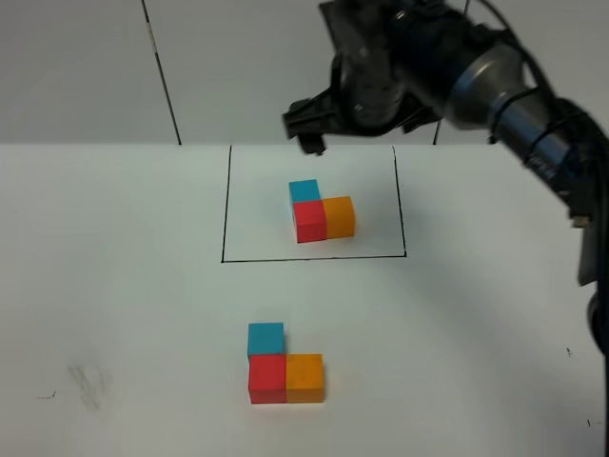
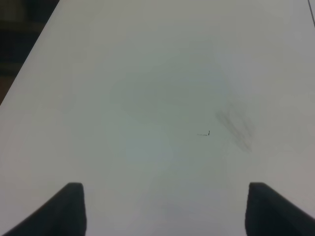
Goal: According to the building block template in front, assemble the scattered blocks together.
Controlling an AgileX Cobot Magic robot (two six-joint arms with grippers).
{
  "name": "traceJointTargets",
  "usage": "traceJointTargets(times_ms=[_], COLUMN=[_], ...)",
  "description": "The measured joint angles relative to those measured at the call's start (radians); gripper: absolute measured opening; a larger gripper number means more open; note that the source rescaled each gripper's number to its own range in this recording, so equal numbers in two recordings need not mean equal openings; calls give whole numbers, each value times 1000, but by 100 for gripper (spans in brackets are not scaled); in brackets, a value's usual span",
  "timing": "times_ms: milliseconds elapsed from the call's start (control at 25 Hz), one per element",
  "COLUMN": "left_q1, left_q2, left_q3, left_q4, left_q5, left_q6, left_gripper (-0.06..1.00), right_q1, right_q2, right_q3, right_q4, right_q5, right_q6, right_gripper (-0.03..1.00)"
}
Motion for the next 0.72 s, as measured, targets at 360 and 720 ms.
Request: traceJointTargets(times_ms=[360,720], left_q1=[0,0], left_q2=[0,0], left_q3=[0,0], left_q4=[0,0], left_q5=[0,0], left_q6=[1,2], left_gripper=[63,63], right_q1=[-273,-506], right_q2=[-285,-682], right_q3=[292,756], right_q4=[-39,-140], right_q5=[1,5], right_q6=[-183,-197], right_gripper=[88,86])
